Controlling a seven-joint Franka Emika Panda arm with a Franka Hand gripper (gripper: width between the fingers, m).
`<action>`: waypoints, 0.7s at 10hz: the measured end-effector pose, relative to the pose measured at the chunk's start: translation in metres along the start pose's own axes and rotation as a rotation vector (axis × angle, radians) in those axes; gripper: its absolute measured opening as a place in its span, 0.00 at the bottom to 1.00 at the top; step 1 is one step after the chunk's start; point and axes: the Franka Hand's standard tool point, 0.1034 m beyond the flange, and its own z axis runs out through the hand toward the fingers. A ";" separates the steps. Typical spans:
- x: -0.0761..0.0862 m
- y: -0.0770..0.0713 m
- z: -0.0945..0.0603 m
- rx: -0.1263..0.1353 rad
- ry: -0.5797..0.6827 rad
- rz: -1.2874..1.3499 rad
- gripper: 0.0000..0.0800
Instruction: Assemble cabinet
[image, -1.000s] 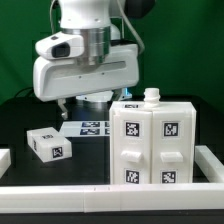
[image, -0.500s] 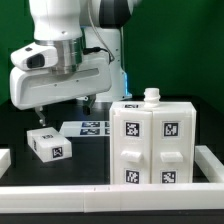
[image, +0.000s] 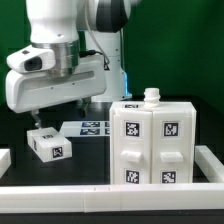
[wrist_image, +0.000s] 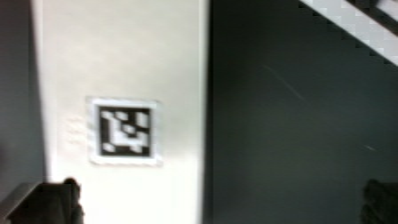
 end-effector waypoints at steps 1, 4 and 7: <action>-0.004 0.009 0.004 -0.011 0.004 -0.010 1.00; -0.012 0.018 0.015 -0.003 -0.011 0.002 1.00; -0.014 0.019 0.025 0.001 -0.019 0.006 1.00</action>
Offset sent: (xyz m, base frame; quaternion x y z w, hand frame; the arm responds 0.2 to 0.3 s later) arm 0.0035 -0.0156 -0.0139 0.0047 0.0124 0.0167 0.9998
